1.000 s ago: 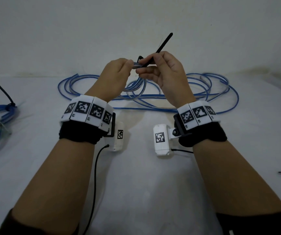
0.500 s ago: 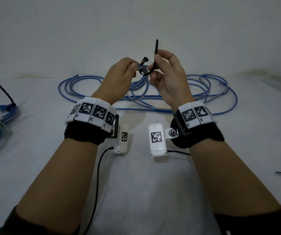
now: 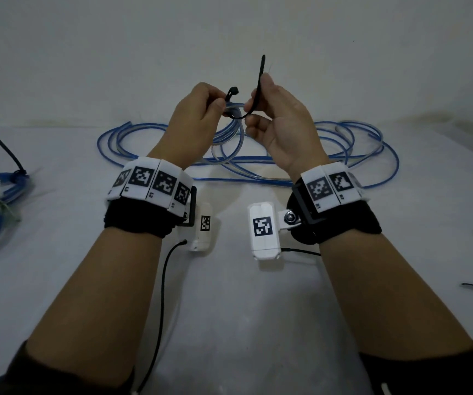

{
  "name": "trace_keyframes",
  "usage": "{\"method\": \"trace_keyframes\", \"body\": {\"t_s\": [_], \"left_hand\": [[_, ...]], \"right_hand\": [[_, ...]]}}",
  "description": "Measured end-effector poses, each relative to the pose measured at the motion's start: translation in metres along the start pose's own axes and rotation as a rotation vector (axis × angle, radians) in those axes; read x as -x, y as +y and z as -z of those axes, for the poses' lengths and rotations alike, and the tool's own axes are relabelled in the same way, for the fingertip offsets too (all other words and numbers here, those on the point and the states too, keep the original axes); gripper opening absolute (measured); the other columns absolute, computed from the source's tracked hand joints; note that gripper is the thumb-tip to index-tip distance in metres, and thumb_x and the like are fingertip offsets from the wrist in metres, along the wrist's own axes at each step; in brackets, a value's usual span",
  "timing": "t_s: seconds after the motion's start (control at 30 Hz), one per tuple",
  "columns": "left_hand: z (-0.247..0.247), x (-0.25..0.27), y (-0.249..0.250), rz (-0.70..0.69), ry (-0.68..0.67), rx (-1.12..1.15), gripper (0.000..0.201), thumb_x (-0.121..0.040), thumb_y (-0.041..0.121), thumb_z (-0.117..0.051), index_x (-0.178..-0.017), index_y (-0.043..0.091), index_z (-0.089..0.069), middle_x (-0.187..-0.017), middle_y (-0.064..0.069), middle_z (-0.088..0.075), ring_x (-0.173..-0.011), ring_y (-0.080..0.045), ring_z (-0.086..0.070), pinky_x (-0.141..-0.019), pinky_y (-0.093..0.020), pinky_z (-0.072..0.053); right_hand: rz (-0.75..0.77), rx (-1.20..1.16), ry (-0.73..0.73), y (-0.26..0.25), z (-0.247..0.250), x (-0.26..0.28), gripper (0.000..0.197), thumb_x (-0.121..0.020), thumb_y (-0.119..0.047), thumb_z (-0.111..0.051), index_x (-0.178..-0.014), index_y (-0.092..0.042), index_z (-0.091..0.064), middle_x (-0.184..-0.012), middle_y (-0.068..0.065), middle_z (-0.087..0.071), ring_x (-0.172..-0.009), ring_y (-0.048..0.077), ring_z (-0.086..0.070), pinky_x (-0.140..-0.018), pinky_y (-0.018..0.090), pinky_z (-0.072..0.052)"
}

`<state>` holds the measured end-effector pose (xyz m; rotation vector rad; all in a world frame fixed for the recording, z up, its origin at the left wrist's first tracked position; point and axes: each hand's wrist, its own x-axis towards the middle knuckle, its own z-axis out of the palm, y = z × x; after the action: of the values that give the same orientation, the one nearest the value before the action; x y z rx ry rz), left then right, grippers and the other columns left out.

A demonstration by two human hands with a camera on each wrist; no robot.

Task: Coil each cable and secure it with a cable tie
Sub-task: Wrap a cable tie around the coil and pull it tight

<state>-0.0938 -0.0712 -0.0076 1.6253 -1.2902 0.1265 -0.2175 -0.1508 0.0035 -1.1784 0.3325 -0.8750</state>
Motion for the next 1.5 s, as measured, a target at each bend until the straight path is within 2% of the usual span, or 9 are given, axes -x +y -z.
{"method": "trace_keyframes", "body": {"t_s": [0.1, 0.37, 0.77, 0.9, 1.03, 1.2, 1.33, 1.4, 1.5], "left_hand": [[0.001, 0.001, 0.001, -0.012, 0.058, 0.049, 0.022, -0.097, 0.011, -0.043, -0.11, -0.002, -0.055, -0.092, 0.007, -0.054, -0.074, 0.02, -0.048, -0.069, 0.001, -0.034], [0.005, 0.0, 0.005, 0.031, 0.134, 0.152, 0.012, -0.093, 0.014, -0.052, -0.101, 0.01, -0.059, -0.089, 0.01, -0.059, -0.087, -0.005, -0.058, -0.078, -0.011, -0.044], [0.008, 0.016, 0.015, 0.111, 0.128, 0.249, 0.01, -0.092, 0.009, -0.052, -0.095, 0.016, -0.058, -0.08, 0.012, -0.062, -0.071, 0.009, -0.058, -0.067, -0.008, -0.041], [0.007, 0.02, 0.018, 0.118, 0.137, 0.276, 0.01, -0.092, 0.008, -0.051, -0.097, 0.013, -0.057, -0.081, 0.011, -0.063, -0.08, 0.001, -0.062, -0.074, -0.011, -0.046], [0.01, 0.023, 0.021, 0.111, 0.136, 0.282, 0.01, -0.092, 0.009, -0.051, -0.096, 0.015, -0.057, -0.079, 0.012, -0.064, -0.082, -0.003, -0.063, -0.075, -0.013, -0.047], [0.016, 0.025, 0.02, 0.092, 0.144, 0.261, 0.011, -0.092, 0.011, -0.052, -0.095, 0.019, -0.058, -0.075, 0.015, -0.063, -0.07, 0.006, -0.058, -0.065, -0.015, -0.044], [0.019, 0.026, 0.022, 0.079, 0.145, 0.248, 0.014, -0.092, 0.012, -0.053, -0.094, 0.025, -0.059, -0.067, 0.018, -0.064, -0.064, 0.0, -0.053, -0.064, -0.019, -0.044], [0.018, 0.027, 0.022, 0.078, 0.143, 0.241, 0.015, -0.092, 0.011, -0.053, -0.095, 0.024, -0.06, -0.062, 0.021, -0.064, -0.061, -0.001, -0.051, -0.061, -0.015, -0.042], [0.016, 0.029, 0.022, 0.075, 0.144, 0.236, 0.014, -0.091, 0.011, -0.053, -0.098, 0.019, -0.061, -0.065, 0.015, -0.064, -0.061, -0.004, -0.051, -0.06, -0.011, -0.04]], "right_hand": [[0.001, 0.055, 0.011, 0.003, 0.0, 0.001, 0.018, -0.095, -0.022, -0.054, -0.082, -0.01, -0.056, -0.064, 0.003, -0.059, -0.045, 0.011, -0.045, -0.047, 0.02, -0.042], [0.024, 0.067, 0.022, -0.002, 0.005, 0.001, 0.01, -0.092, -0.005, -0.055, -0.082, -0.008, -0.055, -0.065, 0.006, -0.058, -0.046, 0.008, -0.044, -0.048, 0.019, -0.042], [0.093, 0.204, 0.004, -0.004, -0.006, 0.012, 0.018, -0.088, -0.003, -0.057, -0.073, -0.01, -0.052, -0.061, 0.009, -0.052, -0.041, 0.01, -0.033, -0.045, 0.022, -0.027], [0.138, 0.247, 0.009, -0.005, -0.01, 0.018, 0.021, -0.089, -0.008, -0.061, -0.071, -0.01, -0.051, -0.062, 0.008, -0.048, -0.037, 0.003, -0.037, -0.04, 0.017, -0.029], [0.169, 0.307, 0.027, -0.004, -0.012, 0.023, 0.01, -0.088, -0.009, -0.062, -0.08, -0.011, -0.057, -0.062, 0.004, -0.05, -0.041, -0.001, -0.043, -0.043, 0.017, -0.033], [0.192, 0.318, 0.028, -0.002, -0.015, 0.029, 0.011, -0.087, -0.006, -0.062, -0.078, -0.01, -0.058, -0.06, 0.004, -0.052, -0.041, 0.001, -0.043, -0.043, 0.017, -0.033], [0.155, 0.282, 0.019, -0.002, -0.016, 0.032, 0.013, -0.088, -0.004, -0.06, -0.076, -0.007, -0.057, -0.061, 0.008, -0.052, -0.038, 0.003, -0.039, -0.042, 0.018, -0.032], [0.142, 0.251, 0.018, -0.002, -0.015, 0.032, 0.014, -0.089, -0.003, -0.059, -0.075, -0.007, -0.056, -0.062, 0.01, -0.051, -0.037, 0.004, -0.038, -0.042, 0.018, -0.031], [0.131, 0.231, 0.02, -0.002, -0.015, 0.032, 0.013, -0.089, -0.002, -0.058, -0.076, -0.006, -0.056, -0.062, 0.01, -0.051, -0.037, 0.004, -0.038, -0.041, 0.017, -0.031]]}}
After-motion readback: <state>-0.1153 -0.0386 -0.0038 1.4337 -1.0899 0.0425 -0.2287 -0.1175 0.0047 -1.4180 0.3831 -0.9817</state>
